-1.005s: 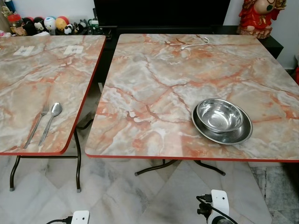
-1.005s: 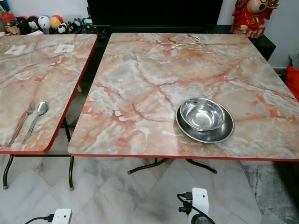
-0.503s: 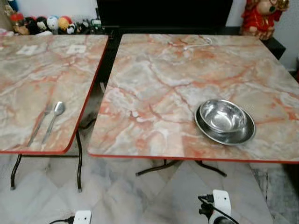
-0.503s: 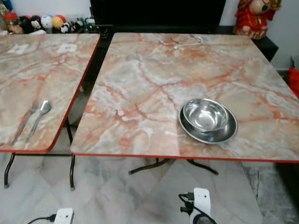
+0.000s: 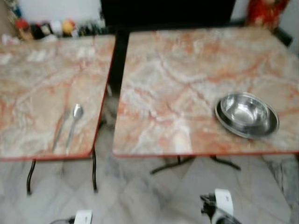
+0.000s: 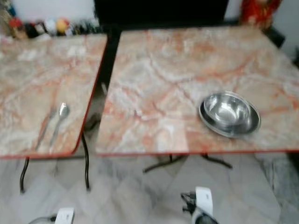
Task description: Setting the table
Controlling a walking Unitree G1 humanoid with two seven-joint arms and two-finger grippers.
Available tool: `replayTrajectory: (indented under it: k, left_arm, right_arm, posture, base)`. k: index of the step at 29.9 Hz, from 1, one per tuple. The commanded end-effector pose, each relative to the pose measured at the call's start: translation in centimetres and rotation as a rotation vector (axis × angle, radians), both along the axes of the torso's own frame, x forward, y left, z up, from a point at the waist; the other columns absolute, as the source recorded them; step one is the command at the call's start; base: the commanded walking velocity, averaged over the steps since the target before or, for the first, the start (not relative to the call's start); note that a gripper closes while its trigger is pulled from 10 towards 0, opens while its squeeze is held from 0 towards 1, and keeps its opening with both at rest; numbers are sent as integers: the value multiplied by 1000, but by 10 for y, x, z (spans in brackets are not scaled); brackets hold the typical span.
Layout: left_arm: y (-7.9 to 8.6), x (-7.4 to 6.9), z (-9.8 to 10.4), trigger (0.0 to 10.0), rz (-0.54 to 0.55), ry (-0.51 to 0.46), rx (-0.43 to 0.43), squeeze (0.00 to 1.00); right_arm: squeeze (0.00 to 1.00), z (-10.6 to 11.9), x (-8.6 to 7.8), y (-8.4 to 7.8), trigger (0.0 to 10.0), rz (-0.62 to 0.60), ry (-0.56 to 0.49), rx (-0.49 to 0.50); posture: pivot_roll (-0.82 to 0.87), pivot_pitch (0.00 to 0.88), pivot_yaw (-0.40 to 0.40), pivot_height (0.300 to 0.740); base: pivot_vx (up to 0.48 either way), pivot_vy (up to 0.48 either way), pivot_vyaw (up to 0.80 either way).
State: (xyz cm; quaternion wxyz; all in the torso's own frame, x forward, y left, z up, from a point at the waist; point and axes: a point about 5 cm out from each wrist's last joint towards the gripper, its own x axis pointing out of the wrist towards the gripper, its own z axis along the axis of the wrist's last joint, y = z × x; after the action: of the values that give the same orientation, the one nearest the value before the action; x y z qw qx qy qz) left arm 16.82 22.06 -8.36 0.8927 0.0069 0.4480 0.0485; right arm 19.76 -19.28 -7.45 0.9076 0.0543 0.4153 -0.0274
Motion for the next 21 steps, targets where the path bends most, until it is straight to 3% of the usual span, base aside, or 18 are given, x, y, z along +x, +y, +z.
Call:
replayTrajectory:
  k: [1,5,11,21]
  left_arm:
    - [6,-13,-4,10000,24,37,6,0]
    - [6,-12,-4,10000,25,37,6,0]
    - [6,-12,-4,10000,28,35,6,0]
    - [6,-12,-4,10000,30,34,6,0]
  right_arm:
    - [0,-2,-1,11,10000,14,3,26]
    - [0,-2,0,12,10000,38,3,18]
    - [0,-1,0,14,10000,40,-2,30]
    - [0,-2,0,14,10000,24,2,34]
  posture:
    - [-78,75,20,740]
    - [-77,75,20,740]
    - [-75,75,20,740]
    - [-75,76,19,740]
  base:
    - [0,431,0]
    - [0,431,0]
    - [0,433,608]
    - [0,434,0]
